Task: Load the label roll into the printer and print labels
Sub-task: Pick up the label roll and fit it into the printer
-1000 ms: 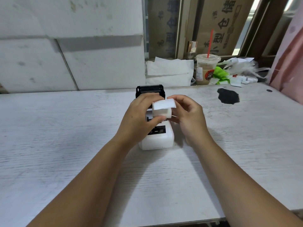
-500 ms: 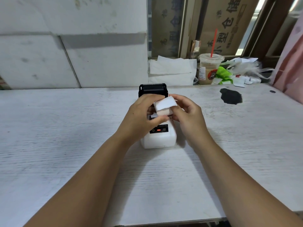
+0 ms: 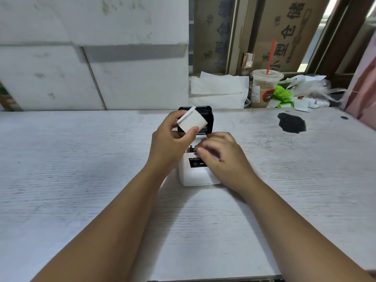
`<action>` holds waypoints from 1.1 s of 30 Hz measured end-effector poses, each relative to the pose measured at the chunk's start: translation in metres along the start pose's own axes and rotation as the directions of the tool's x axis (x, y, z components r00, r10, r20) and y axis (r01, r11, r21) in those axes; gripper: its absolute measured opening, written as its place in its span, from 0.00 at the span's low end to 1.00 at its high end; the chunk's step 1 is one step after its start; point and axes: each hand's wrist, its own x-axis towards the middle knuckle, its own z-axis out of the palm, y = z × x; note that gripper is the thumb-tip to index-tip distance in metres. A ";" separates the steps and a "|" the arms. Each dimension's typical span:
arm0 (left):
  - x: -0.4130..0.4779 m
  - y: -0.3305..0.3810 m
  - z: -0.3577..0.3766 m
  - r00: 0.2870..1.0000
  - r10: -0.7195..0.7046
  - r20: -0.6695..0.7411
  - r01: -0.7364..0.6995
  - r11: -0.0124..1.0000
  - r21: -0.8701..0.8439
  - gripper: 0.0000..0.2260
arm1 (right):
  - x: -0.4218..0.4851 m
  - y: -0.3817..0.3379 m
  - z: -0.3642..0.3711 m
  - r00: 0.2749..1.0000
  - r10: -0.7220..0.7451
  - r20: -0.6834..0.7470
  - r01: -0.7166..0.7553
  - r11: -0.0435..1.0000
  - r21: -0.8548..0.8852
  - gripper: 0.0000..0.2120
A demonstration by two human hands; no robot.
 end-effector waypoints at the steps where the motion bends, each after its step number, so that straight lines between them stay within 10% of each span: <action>1: -0.001 0.000 0.001 1.000 0.006 0.006 -0.006 1.000 0.015 0.13 | -0.001 -0.001 0.002 0.999 -0.010 0.031 0.011 0.999 -0.034 0.14; 15: -0.003 -0.015 0.004 0.984 0.051 0.169 -0.073 0.990 0.122 0.12 | -0.004 -0.002 -0.005 0.991 -0.047 0.122 0.087 0.933 -0.350 0.21; 19: -0.003 -0.016 0.004 0.975 0.085 0.204 -0.120 0.978 0.168 0.11 | -0.006 0.006 -0.007 0.999 0.025 0.037 -0.013 0.960 -0.280 0.06; 33: 0.001 -0.016 -0.002 0.955 0.172 0.242 -0.248 0.909 0.334 0.13 | 0.000 0.012 -0.007 0.968 0.250 0.030 -0.250 0.941 0.229 0.03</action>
